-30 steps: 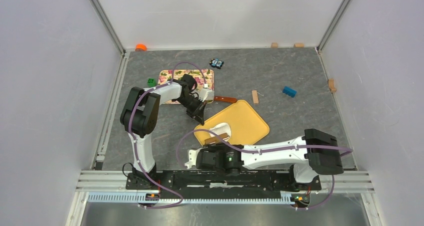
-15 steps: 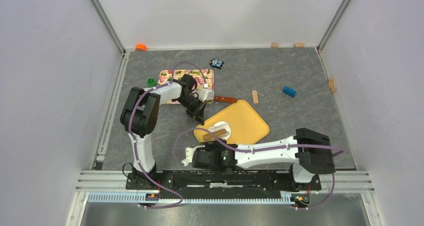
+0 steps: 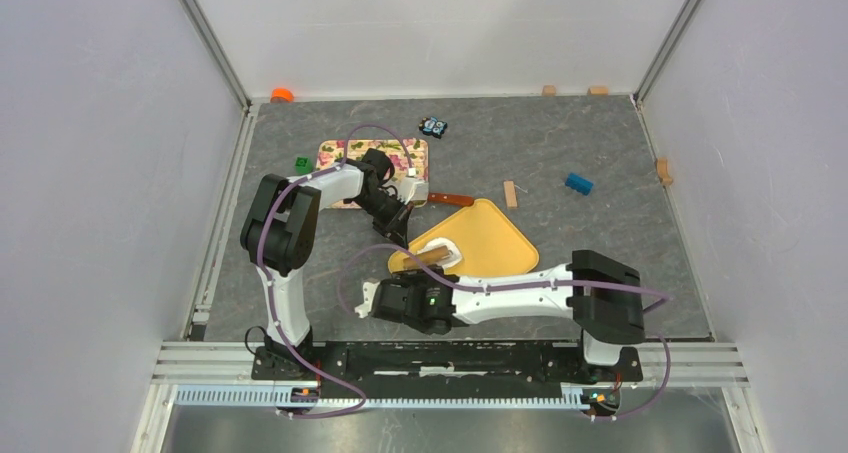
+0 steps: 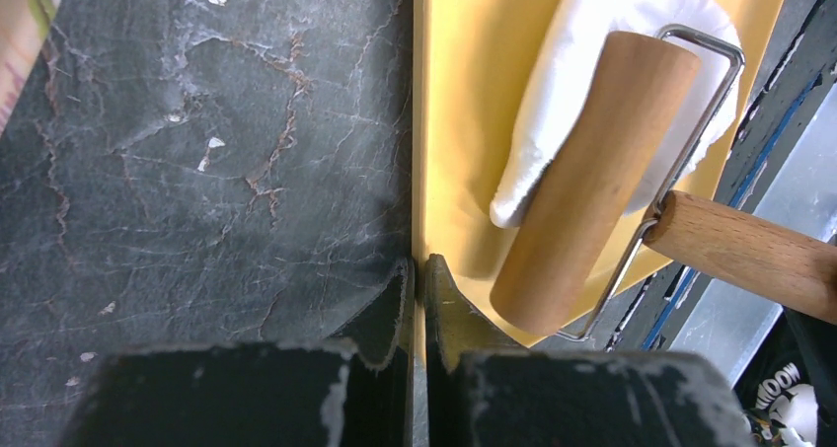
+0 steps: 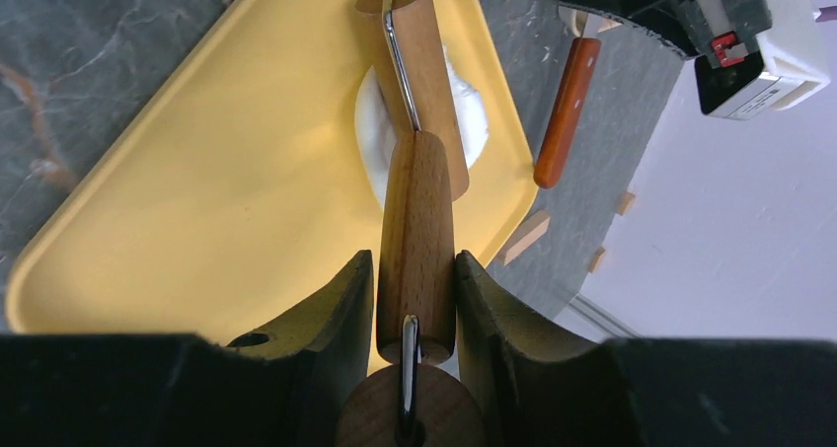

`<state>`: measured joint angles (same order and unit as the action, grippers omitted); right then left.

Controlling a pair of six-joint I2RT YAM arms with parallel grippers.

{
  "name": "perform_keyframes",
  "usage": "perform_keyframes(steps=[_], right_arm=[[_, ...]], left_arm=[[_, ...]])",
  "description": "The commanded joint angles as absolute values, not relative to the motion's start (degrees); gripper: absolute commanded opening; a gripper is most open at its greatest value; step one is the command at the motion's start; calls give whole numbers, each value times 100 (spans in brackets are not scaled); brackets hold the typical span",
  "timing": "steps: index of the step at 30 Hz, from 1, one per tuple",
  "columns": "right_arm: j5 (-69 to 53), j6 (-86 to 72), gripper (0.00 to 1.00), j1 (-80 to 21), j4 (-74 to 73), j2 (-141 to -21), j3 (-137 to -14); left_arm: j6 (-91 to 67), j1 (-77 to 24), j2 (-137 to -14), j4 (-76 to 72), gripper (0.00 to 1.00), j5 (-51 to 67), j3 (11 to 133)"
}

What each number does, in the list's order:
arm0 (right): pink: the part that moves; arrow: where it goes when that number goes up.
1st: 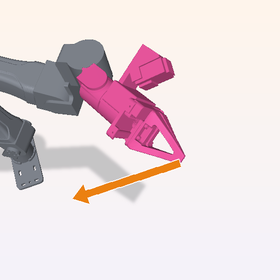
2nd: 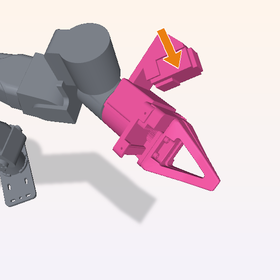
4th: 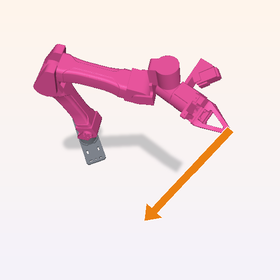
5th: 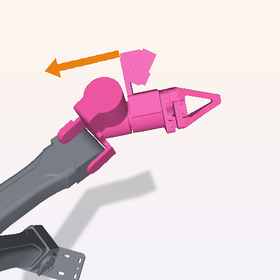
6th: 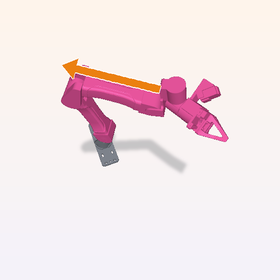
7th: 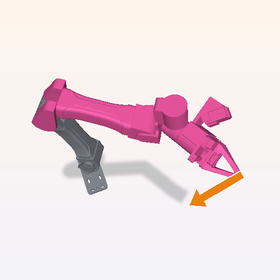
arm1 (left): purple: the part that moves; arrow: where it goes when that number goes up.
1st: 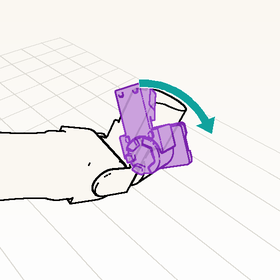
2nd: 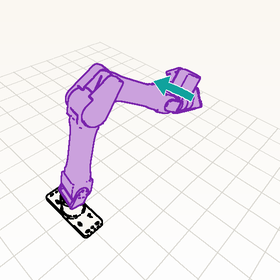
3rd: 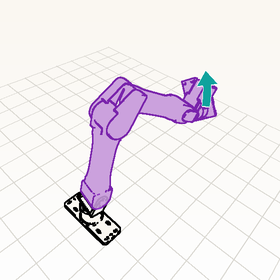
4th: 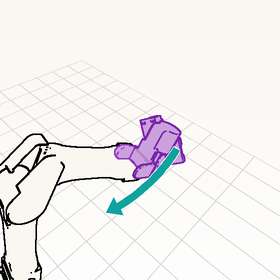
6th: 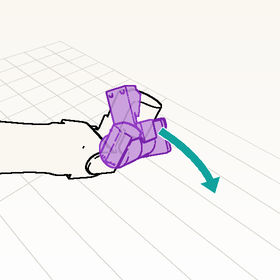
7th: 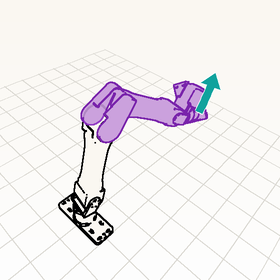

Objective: Roll out the dumpling wrappers from the dough
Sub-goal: Flatten out the dough on the work surface.

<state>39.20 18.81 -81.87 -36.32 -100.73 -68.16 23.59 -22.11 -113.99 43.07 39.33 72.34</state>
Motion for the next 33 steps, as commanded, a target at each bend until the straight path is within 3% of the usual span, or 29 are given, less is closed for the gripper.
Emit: perform_keyframes(steps=[1,7,11,17,21,29,33], right_arm=[[3181,1751,0,-8122,-4121,-10371,-6689],[3036,621,0,-8635,-4734,-9579,-5767],[2917,729,0,-8566,-4417,-9385,-5489],[3098,1922,0,-8043,-3844,-10228,-6518],[3202,2034,0,-8063,-4216,-10646,-7168],[3085,599,0,-8491,-4731,-9597,-5737],[3158,942,0,-8264,-4215,-9406,-5596]], left_arm=[[2379,-2251,-11689,3987,2,3045,7049],[2381,-2258,-11689,3990,2,3057,7053],[2384,-2257,-11681,3988,2,3059,7049],[2384,-2256,-11688,3990,2,3057,7049],[2398,-2256,-11676,3990,2,3059,7035],[2301,-2325,-11590,3828,2,2858,6928],[2200,-2571,-11479,3621,2,2367,6772]])
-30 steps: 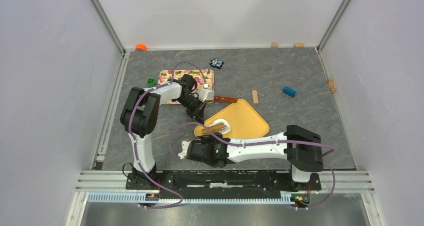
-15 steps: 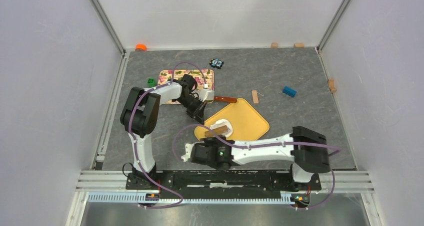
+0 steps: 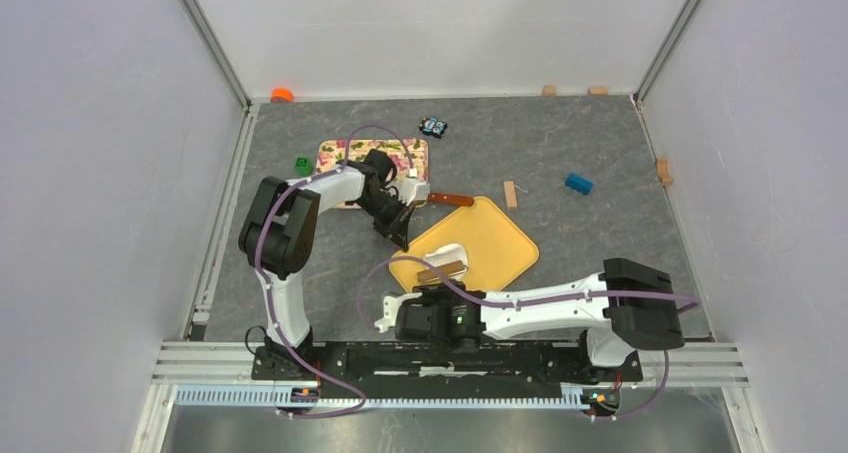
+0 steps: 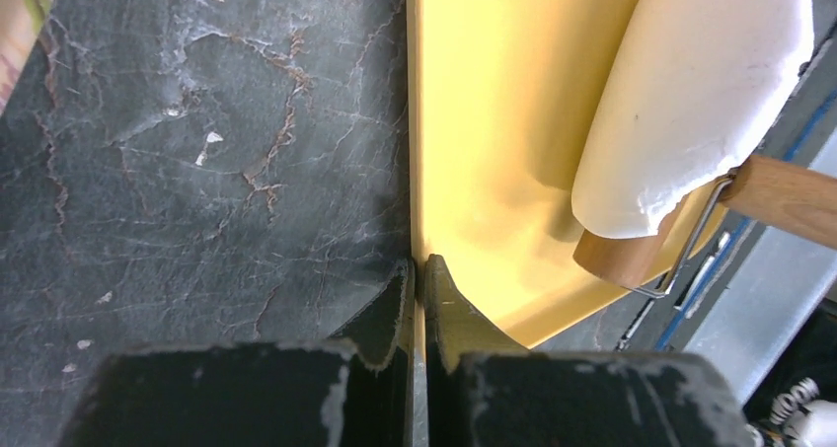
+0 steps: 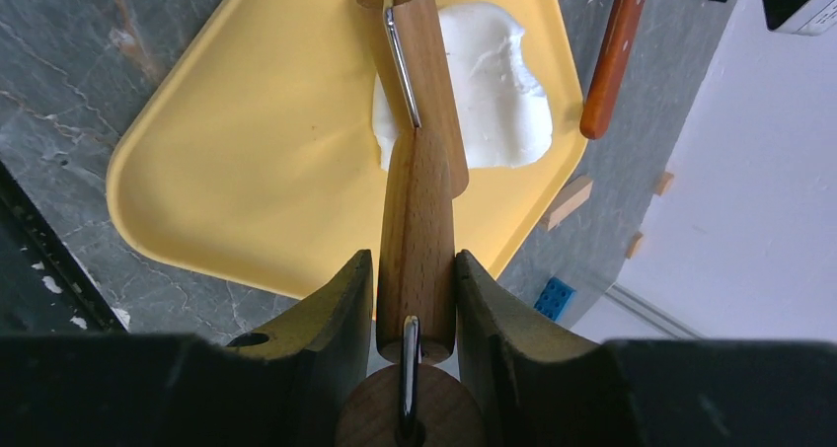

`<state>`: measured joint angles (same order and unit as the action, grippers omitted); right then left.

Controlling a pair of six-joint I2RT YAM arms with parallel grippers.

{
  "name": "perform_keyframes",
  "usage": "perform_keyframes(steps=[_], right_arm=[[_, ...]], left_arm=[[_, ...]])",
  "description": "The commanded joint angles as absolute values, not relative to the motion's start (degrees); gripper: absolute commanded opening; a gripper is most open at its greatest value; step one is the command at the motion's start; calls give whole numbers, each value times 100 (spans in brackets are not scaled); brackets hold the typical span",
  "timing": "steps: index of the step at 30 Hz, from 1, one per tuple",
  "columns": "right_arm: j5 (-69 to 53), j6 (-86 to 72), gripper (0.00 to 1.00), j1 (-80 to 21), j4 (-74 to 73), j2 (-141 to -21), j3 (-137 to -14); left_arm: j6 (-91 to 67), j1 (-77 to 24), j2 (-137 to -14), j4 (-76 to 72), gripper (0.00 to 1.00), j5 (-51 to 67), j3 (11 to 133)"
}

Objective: Roll out the dumpling wrappers from the dough
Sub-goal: Flatten out the dough on the work surface.

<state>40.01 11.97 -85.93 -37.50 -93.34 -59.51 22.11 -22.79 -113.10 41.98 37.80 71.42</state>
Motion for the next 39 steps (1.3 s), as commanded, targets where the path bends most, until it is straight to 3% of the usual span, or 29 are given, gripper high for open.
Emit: perform_keyframes(steps=[1,7,15,21,28,35,39], right_arm=[[3170,1138,0,-8149,-4057,-9467,-5677],[3302,2091,0,-7875,-3976,-10395,-6890],[3058,856,0,-8362,-4609,-9592,-5578],[2923,1048,0,-8331,-4361,-9536,-5512],[3117,1777,0,-8087,-4460,-10178,-6600],[2899,494,0,-8608,-4708,-9515,-5535],[2900,543,0,-8540,-4367,-9313,-5319]], left_arm=[[2197,-2640,-11451,3562,2,2227,6739],[2197,-2900,-11424,3471,2,1784,6662],[2214,-2924,-11426,3454,2,1762,6653],[2230,-2945,-11421,3462,2,1751,6653],[2237,-2944,-11461,3506,2,1747,6693],[2235,-2945,-11478,3511,2,1749,6704],[2238,-2949,-11485,3523,2,1742,6715]])
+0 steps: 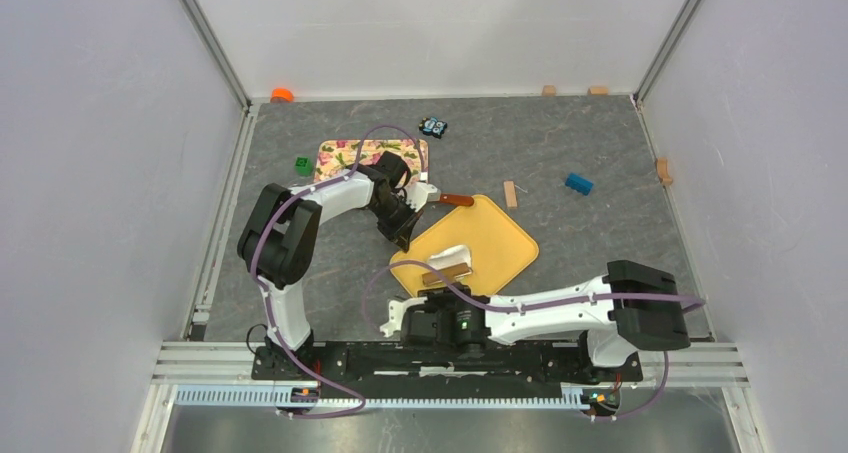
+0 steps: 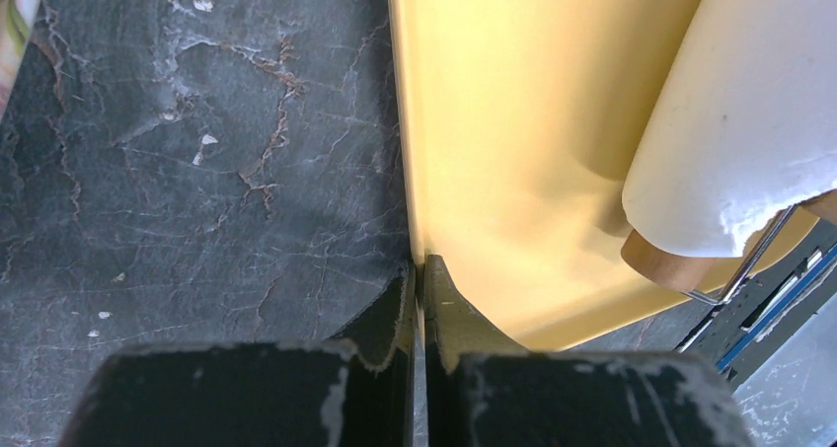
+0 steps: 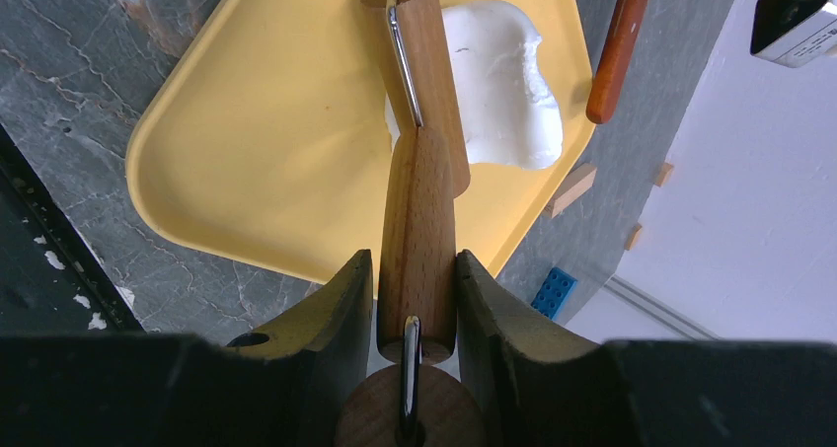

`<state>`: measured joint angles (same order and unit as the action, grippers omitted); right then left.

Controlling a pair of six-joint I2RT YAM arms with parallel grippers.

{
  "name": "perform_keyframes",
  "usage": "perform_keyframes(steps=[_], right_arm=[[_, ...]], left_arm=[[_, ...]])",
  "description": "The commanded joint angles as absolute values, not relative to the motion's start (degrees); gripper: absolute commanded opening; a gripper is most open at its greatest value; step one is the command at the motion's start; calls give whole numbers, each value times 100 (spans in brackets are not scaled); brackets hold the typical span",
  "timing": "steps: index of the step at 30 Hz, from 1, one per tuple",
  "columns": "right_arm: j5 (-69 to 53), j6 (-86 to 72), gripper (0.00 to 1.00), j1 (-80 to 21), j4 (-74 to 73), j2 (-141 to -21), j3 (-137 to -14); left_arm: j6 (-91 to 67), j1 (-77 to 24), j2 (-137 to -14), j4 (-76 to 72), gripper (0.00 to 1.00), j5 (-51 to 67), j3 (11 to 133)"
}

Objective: Roll out the dumpling wrappers from the dough
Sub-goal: Flatten out the dough on the work surface.

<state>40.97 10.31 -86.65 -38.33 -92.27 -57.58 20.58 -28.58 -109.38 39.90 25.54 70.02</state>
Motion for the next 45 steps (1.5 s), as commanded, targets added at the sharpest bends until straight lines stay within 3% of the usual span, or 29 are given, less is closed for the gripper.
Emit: perform_keyframes(steps=[1,9,16,20,24,29,39,45], right_arm=[[2940,743,0,-8438,-4280,-9360,-5407],[3197,1718,0,-7873,-3974,-10095,-6353],[2913,218,0,-8490,-4490,-9270,-5151],[3022,210,0,-8503,-4256,-9058,-4821],[3135,1063,0,-8089,-3584,-9510,-5332],[3210,1521,0,-7997,-3788,-10159,-6170],[2846,13,0,-8817,-4539,-9354,-5003],[3192,1265,0,-8221,-3984,-9980,-6016]], left_arm=[[2240,-2946,-11496,3531,2,1733,6721],[2240,-2946,-11514,3551,2,1732,6741],[2242,-2948,-11495,3551,2,1758,6732],[2245,-2947,-11495,3551,2,1758,6725],[2244,-2946,-11514,3551,2,1752,6734],[2254,-2949,-11495,3550,2,1764,6726],[2276,-2953,-11486,3551,2,1776,6715],[2272,-2953,-11487,3546,2,1784,6715]])
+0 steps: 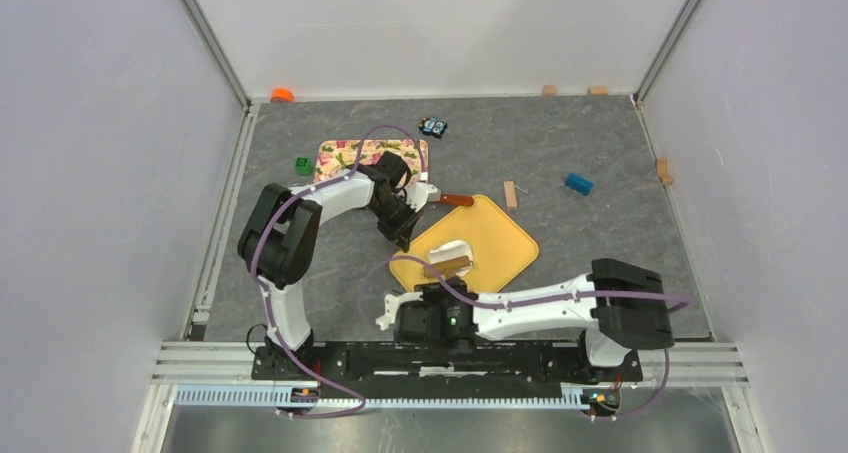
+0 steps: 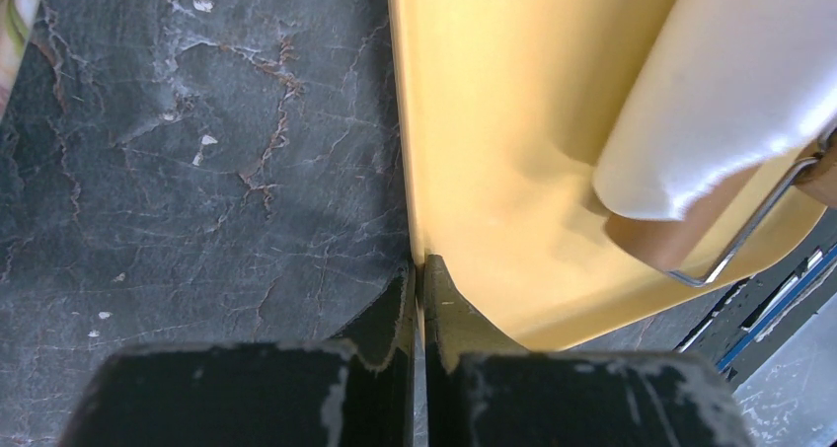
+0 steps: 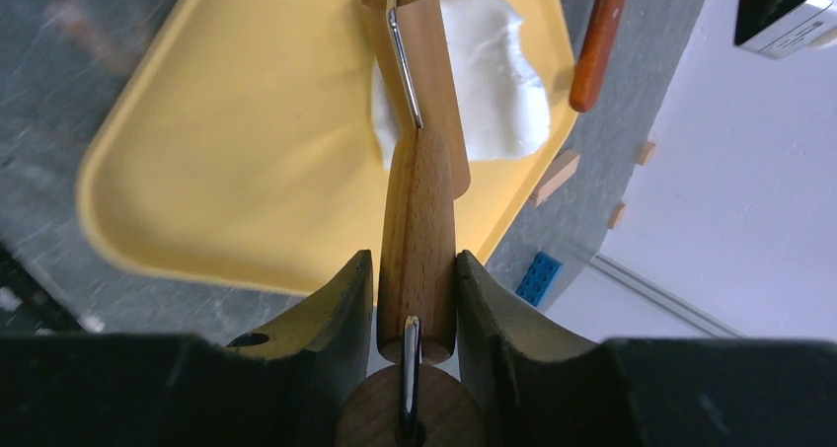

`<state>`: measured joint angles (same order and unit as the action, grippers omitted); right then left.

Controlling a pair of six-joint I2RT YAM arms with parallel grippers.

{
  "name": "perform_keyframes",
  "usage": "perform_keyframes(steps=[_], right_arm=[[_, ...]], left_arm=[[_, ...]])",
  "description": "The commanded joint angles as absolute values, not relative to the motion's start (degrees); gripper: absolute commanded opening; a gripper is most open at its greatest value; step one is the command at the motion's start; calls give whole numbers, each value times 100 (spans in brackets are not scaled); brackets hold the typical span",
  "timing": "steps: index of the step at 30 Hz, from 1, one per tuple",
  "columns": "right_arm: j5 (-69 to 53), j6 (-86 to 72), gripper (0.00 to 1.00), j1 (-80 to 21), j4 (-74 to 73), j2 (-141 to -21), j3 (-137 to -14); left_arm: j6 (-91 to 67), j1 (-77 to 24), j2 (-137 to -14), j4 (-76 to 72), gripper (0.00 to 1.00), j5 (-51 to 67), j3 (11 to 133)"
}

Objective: Roll out the dumpling wrappers from the dough
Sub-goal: Flatten out the dough on the work surface.

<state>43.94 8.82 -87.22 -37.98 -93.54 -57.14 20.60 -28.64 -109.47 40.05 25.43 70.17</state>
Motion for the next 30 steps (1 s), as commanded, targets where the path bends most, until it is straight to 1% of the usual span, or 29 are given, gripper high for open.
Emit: perform_keyframes(steps=[1,5,9,12,14,16,19,22,25,30], right_arm=[[3213,1384,0,-8181,-3982,-10051,-6173],[3052,1199,0,-8237,-4132,-10072,-6209],[2877,272,0,-8836,-4585,-9794,-5665],[2631,-207,0,-8996,-4535,-9549,-5253],[2783,-60,0,-8927,-4348,-9471,-5164],[2854,352,0,-8631,-4172,-9560,-5263],[2953,985,0,-8288,-3869,-9755,-5537],[3064,1265,0,-8138,-3887,-9906,-5874],[3008,1092,0,-8168,-4045,-9838,-5913],[2737,304,0,-8564,-4239,-9419,-5189]], left_arm=[[2284,-2951,-11483,3549,2,1785,6708],[2285,-2953,-11487,3551,2,1784,6713],[2289,-2960,-11477,3551,2,1791,6706],[2290,-2959,-11479,3551,2,1802,6706],[2298,-2953,-11470,3546,2,1803,6708],[2298,-2953,-11470,3551,2,1802,6698],[2297,-2955,-11478,3551,2,1802,6706],[2302,-2949,-11476,3551,2,1802,6706],[2302,-2953,-11476,3551,2,1810,6706],[2295,-2954,-11477,3550,2,1810,6706]])
